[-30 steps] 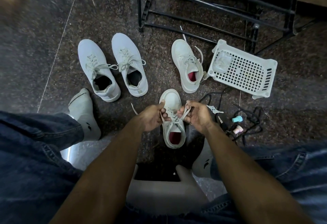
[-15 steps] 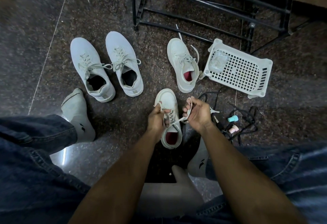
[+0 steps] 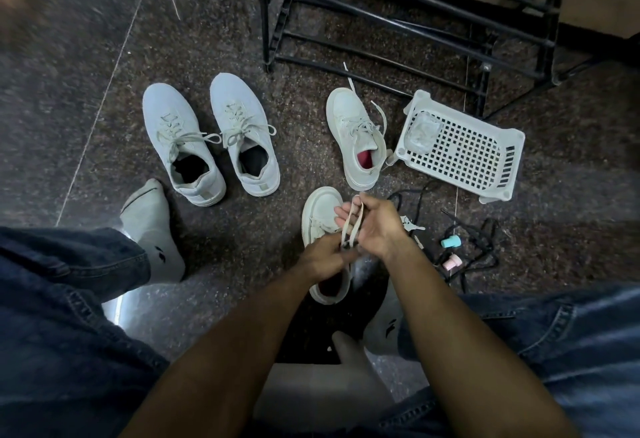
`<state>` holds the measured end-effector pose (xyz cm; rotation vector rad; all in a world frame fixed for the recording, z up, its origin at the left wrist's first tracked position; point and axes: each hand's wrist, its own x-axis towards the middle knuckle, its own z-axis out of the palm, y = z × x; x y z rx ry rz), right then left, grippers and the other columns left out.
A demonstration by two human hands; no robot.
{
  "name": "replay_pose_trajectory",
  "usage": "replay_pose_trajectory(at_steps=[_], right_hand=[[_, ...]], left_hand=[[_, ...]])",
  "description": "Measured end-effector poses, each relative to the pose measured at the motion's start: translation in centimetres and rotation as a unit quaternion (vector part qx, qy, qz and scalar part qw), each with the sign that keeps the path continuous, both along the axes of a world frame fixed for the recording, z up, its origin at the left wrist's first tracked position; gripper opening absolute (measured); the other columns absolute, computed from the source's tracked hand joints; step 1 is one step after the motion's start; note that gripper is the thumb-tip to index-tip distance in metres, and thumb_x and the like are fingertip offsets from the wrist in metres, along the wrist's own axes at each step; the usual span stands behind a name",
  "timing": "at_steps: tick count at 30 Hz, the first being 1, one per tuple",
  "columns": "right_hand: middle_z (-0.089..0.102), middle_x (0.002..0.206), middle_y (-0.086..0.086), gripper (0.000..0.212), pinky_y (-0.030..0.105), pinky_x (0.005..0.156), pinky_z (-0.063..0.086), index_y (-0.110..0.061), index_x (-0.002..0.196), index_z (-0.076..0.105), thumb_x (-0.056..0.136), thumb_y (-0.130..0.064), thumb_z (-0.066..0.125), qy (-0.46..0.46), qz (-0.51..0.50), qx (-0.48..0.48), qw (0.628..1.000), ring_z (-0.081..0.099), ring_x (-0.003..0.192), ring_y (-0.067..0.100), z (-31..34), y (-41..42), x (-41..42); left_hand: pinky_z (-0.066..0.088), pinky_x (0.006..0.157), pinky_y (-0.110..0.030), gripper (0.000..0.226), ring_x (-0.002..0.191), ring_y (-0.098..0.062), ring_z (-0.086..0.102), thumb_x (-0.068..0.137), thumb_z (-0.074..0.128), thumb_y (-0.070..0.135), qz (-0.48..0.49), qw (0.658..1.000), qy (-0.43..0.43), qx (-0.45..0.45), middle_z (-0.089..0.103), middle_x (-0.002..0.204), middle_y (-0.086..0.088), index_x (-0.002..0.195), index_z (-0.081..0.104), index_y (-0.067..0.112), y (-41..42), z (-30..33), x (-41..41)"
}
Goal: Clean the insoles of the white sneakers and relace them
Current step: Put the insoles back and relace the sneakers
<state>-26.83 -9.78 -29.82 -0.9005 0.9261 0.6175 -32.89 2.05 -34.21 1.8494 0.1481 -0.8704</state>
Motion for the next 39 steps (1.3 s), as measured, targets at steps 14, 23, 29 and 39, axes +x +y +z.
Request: replay_pose_trajectory(at_steps=[14,23,29,39], right_hand=[[0.064,0.052,-0.007,0.007,0.016,0.053,0.048,0.004,0.082,0.068,0.083,0.011,0.066,-0.147,0.377,-0.263,0.876,0.057,0.045,-0.001,-2.2,-1.9,-2.7],[0.057,0.050,0.005,0.032,0.026,0.049,0.043,-0.014,0.077,0.064,0.076,0.013,0.048,-0.068,0.541,-0.268,0.794,0.049,0.041,0.016,-0.9,-3.3,-2.5],[0.056,0.075,0.018,0.055,0.029,0.053,0.046,-0.034,0.106,0.061,0.078,0.009,0.040,-0.093,0.612,-0.235,0.750,0.048,0.051,0.023,-0.3,-1.5,-3.3],[0.056,0.053,0.002,0.019,0.017,0.043,0.040,-0.003,0.072,0.063,0.091,-0.004,0.063,-0.130,0.523,-0.262,0.801,0.047,0.037,0.002,-2.3,-0.6,-4.2]], left_hand=[[0.030,0.040,-0.018,0.020,0.044,-0.015,0.050,0.098,0.045,0.015,0.262,0.941,0.185,-0.105,0.065,0.066,-0.007,0.095,0.063,0.006,0.4,0.6,0.9],[0.041,0.048,-0.016,0.023,0.055,-0.009,0.054,0.086,0.054,0.004,0.292,0.939,0.150,-0.102,0.062,0.067,-0.003,0.070,0.070,0.009,0.6,0.2,0.8],[0.049,0.051,-0.017,0.015,0.055,-0.014,0.061,0.086,0.057,-0.002,0.332,0.915,0.166,-0.155,0.066,0.055,-0.001,0.077,0.068,0.000,0.5,0.2,0.9],[0.042,0.041,-0.013,0.016,0.040,-0.006,0.054,0.089,0.060,0.001,0.342,0.912,0.184,-0.131,0.059,0.051,0.002,0.075,0.065,0.005,0.9,1.0,0.8]])
